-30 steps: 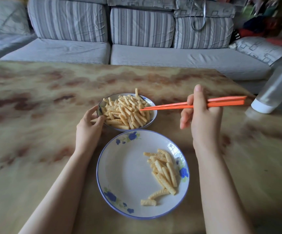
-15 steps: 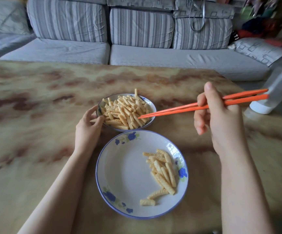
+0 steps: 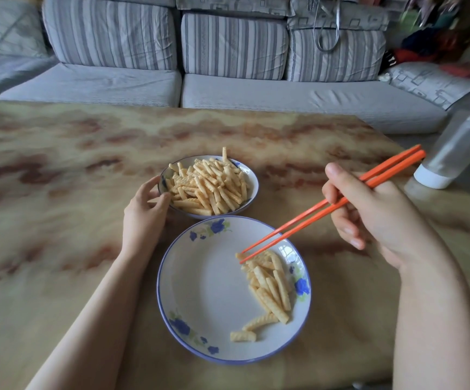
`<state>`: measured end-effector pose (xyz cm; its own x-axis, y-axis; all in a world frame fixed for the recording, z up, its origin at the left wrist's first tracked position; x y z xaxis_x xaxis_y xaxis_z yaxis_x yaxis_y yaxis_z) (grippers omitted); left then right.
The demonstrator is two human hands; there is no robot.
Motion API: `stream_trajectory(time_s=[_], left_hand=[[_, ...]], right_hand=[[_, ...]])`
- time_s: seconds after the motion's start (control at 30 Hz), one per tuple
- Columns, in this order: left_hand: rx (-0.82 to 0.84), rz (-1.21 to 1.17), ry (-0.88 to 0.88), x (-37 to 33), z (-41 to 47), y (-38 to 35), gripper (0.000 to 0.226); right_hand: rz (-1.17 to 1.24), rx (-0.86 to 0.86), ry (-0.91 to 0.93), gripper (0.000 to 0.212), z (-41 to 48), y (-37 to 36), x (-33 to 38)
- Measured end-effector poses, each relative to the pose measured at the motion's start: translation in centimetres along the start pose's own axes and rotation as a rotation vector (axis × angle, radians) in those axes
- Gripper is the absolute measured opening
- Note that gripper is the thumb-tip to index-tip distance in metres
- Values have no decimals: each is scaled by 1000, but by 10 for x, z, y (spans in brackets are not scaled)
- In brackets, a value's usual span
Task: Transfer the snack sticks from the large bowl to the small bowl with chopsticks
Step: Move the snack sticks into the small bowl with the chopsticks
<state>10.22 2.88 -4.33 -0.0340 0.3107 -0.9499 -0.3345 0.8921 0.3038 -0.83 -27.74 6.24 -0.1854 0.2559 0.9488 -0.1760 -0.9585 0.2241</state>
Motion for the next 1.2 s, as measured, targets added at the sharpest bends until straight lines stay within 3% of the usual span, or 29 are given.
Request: stream_trajectory(time_s=[0.2, 0.4, 0.47, 0.6, 0.93, 1.2], left_hand=[[14, -11, 2, 1, 0, -1, 40], [17, -21, 6, 3, 1, -1, 40], [16, -21, 3, 3, 2, -1, 40], [14, -21, 3, 2, 2, -1, 40], [4, 2, -7, 1, 1, 0, 41], [9, -2, -4, -1, 0, 0, 40]], right_hand=[[43, -80, 29, 44, 5, -3, -2], [278, -348, 159, 51, 8, 3, 9], [336, -438, 196, 45, 9, 3, 11], [325, -527, 200, 41, 12, -6, 4], [209, -397, 159, 42, 25, -42, -13], [198, -401, 147, 42, 18, -15, -3]])
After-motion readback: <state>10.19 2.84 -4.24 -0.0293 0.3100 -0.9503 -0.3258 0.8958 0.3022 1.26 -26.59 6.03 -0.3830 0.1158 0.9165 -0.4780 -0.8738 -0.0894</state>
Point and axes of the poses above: each hand's wrist, its own z-axis towards the middle knuckle, its own y-axis out of the back of the hand, x = y × z, the point moved 8 cm from there along z, towards the middle knuckle, and after that the axes turned 6 degrees about y, right-handed, at the moved point
